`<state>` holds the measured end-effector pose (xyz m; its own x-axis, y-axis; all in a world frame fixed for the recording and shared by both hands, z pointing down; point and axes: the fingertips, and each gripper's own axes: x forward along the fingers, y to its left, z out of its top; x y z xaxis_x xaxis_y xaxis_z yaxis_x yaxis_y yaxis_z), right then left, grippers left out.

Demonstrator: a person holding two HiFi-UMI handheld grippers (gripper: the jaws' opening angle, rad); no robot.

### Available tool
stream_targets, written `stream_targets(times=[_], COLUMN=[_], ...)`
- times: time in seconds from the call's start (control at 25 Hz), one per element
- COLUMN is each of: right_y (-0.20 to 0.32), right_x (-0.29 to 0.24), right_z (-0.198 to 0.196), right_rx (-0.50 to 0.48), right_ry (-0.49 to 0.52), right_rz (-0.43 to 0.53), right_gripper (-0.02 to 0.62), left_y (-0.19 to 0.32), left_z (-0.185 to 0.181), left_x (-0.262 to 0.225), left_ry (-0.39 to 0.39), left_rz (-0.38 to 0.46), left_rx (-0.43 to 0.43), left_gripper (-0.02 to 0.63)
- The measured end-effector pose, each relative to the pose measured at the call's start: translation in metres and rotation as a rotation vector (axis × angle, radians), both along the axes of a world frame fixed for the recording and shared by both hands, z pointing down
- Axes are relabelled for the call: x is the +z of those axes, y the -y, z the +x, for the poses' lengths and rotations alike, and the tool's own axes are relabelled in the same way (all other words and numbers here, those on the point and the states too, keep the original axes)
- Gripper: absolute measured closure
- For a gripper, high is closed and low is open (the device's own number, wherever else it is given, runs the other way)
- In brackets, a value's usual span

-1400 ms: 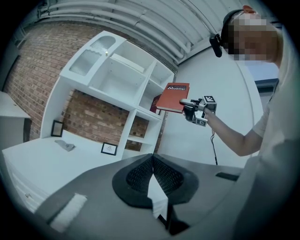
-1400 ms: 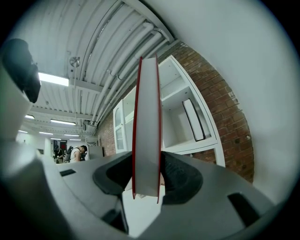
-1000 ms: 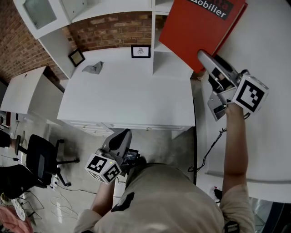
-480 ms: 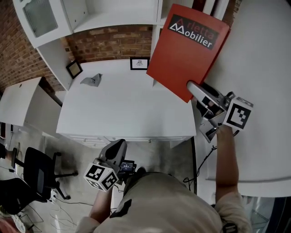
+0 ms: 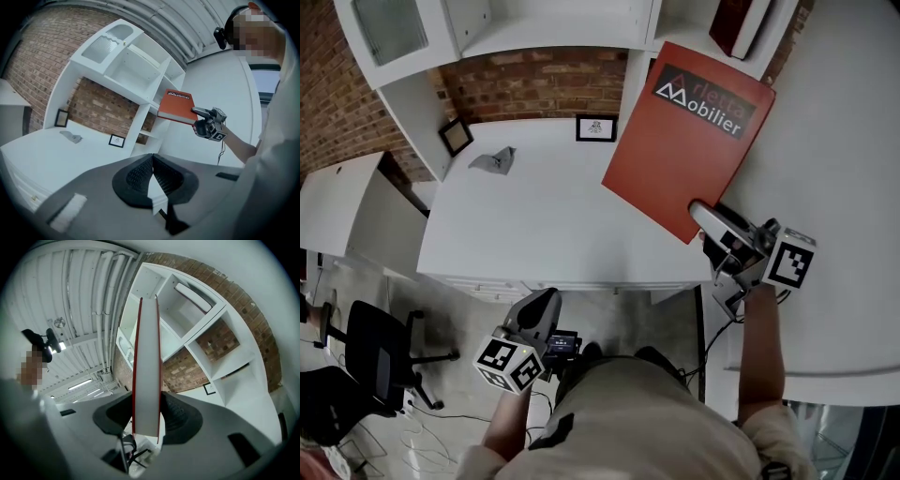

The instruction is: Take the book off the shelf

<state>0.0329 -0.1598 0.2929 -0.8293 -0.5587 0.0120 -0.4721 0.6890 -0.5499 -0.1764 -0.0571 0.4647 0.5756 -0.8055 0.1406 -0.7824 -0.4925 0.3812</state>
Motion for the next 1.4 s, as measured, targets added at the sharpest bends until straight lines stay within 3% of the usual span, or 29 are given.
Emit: stream_targets(times=[0.32,0.84,1.24,1.4], right_y=[0.011,0.030,0.046,0.044], right_x=[0.040,0.152,0.260,0.294], right_z=[0.002,0.015,0.025,0.012], right_rx=[-0.083,-0.228,-0.243,-0.276], right_ry=[0.048,0.193,0.094,0.112], right_rz=[-0.096,-0.420,-0.673,-0.766], right_gripper=[0.431,0.431,0.431,0.431], left_y=[0.009,0.028,0.053,0.058], left_z=[0.016,0.074,0.102,0.103], left_x=[0.003,0.000,0.012,0.018], left_ry=[0.009,0.092,0.134,0.152], left_rz=[-0.017,-0.026,-0.080,-0.097], left_rx=[-0.045,-0.059,-0.050,-0.045], left_gripper=[0.601,0.601,0.601,0.601])
